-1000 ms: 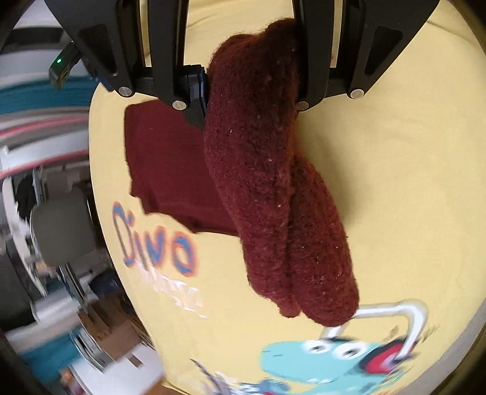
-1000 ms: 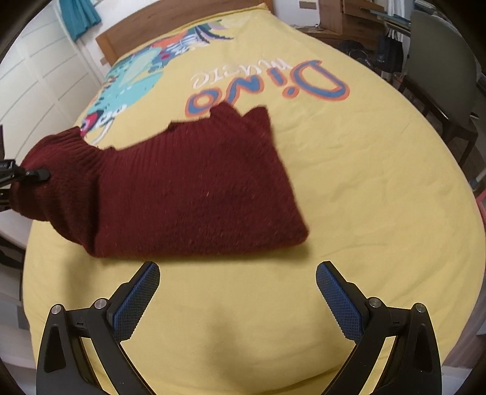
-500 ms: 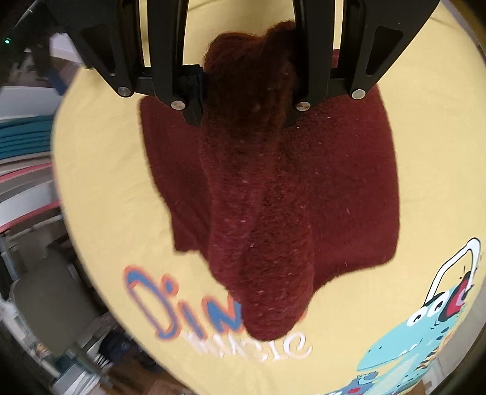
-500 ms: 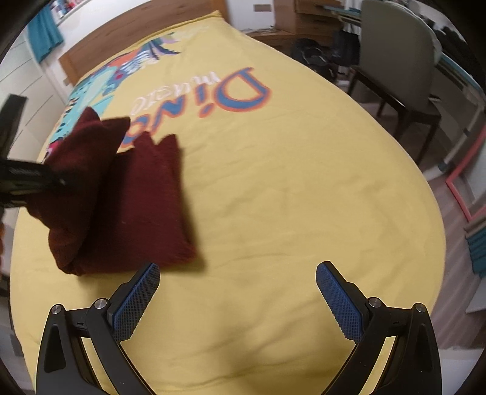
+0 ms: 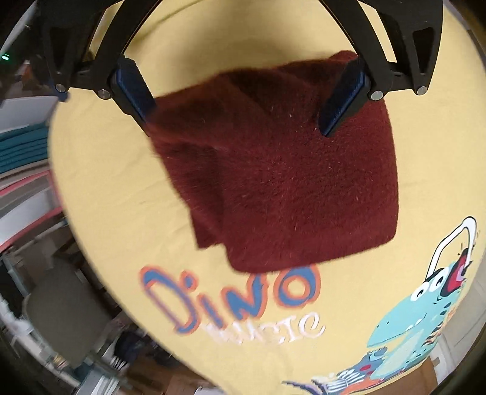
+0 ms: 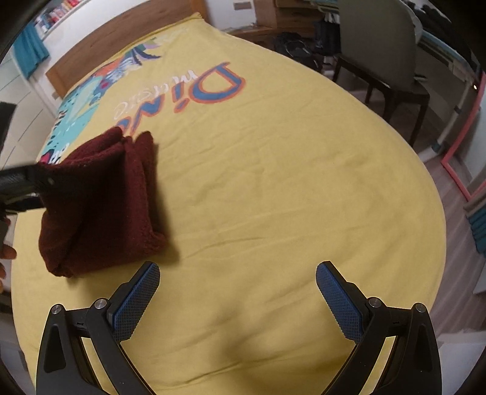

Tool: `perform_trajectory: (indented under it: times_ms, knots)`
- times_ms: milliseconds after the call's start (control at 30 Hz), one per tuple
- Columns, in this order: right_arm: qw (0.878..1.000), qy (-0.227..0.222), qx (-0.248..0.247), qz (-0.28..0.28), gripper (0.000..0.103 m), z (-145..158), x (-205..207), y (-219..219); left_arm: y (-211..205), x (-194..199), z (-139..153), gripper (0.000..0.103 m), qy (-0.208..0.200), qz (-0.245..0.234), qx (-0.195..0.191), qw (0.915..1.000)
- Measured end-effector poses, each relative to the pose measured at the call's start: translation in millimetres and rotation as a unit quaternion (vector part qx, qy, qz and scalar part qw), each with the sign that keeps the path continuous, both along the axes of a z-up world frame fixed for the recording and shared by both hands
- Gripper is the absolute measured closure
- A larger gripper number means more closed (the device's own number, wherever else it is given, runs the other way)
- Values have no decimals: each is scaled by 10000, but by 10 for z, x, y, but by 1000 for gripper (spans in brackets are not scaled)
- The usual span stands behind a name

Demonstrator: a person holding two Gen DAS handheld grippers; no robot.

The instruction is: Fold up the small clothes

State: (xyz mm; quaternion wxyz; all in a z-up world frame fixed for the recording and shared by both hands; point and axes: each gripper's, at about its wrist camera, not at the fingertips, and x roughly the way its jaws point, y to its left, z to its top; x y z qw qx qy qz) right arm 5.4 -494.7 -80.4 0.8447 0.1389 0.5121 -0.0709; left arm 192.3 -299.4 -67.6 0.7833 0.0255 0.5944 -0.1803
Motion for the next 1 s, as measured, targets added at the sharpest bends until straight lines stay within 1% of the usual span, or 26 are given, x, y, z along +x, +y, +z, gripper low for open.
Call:
perform_trajectory:
  times_ms: [67,100,167,233,300,333,400,467,500,600,700,767,800,867,967,1000]
  knots:
    - [9997,-160,-78,150,0,72,1,41,39,23,130,1,56,-85,-267,9996]
    - [9995,-206,-96,207,0,99,18,55,100,34,192,1,48,-119,-313,9994]
    - [9989,-291,-117,346,0,170,60,119,256,89,330,1,-83,-14,-316,9995]
    - [9978,-371,-164,519,0,254,125,207,458,129,440,1,-179,76,-411,9990]
    - [9961,-441,-192,740,0,367,225,320,653,140,484,1,-264,122,-355,9989]
    - [9951,-493,-190,840,0,431,278,376,799,81,518,1,-348,118,-302,9989]
    - [9921,-594,-103,1104,0,590,422,513,1026,-5,463,1,-472,112,-161,9987]
    - [9898,-540,24,1319,0,713,594,650,1235,-126,368,1,-454,163,-46,9988]
    - [9886,-474,84,1425,0,778,720,741,1330,-163,304,1,-389,214,-72,9990]
    - [9843,-416,39,1713,0,959,1080,1023,1657,-295,216,1,-146,407,-399,9983]
    - [9777,-186,-12,2092,2,1028,1450,1343,1834,-349,175,1,-169,589,-538,9967]
    - [9752,37,6,2215,4,985,1675,1517,1907,-372,138,1,-186,659,-607,9958]
    - [9742,193,31,2250,7,936,1798,1601,1941,-388,147,1,-196,668,-624,9956]
    - [9714,528,81,2314,9,808,2010,1737,1984,-421,129,1,-210,648,-656,9955]
    - [9661,1124,52,2321,10,501,2202,1832,2054,-475,112,1,-196,604,-728,9953]
    - [9643,1327,68,2291,17,379,2240,1843,2065,-484,98,1,-171,579,-770,9952]
